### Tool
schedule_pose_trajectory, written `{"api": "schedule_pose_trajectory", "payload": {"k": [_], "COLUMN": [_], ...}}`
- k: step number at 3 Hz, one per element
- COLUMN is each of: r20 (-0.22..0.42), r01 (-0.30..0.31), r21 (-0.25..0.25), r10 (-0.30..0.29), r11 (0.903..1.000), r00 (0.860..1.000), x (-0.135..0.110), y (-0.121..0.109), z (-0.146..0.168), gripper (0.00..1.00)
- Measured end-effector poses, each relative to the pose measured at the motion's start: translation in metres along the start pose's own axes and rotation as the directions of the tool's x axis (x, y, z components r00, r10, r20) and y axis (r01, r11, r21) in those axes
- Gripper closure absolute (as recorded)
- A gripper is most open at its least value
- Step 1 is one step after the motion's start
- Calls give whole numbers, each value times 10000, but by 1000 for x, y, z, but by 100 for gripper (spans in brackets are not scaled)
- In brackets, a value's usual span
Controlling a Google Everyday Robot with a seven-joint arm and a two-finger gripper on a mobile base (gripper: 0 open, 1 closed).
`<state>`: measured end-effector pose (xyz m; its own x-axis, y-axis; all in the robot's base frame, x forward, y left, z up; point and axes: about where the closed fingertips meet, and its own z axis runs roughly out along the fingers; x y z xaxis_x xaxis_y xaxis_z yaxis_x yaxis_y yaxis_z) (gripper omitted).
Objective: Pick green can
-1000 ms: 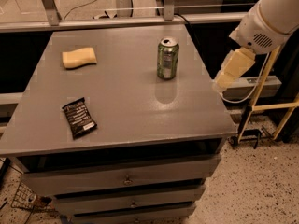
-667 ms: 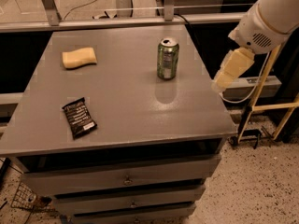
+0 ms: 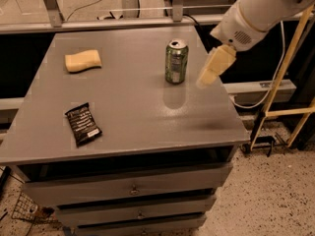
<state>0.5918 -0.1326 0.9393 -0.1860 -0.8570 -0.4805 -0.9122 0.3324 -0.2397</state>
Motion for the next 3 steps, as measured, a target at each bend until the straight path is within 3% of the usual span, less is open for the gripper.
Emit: {"api": "schedule_pose_trajectory", "payload": {"k": [1,2,3], "r20": [638,1481,2585], "r01": [-168,-1011,-1607], "r21": [-174,-11,-22], "r10": [179,1002,1558], "r11": [9997,9949,9870], "r00": [9978,9839,9534], "x": [-18,-28,-42], "y": [-4,-14,-29], "z": [24,46,59], "gripper": [0,0,0]}}
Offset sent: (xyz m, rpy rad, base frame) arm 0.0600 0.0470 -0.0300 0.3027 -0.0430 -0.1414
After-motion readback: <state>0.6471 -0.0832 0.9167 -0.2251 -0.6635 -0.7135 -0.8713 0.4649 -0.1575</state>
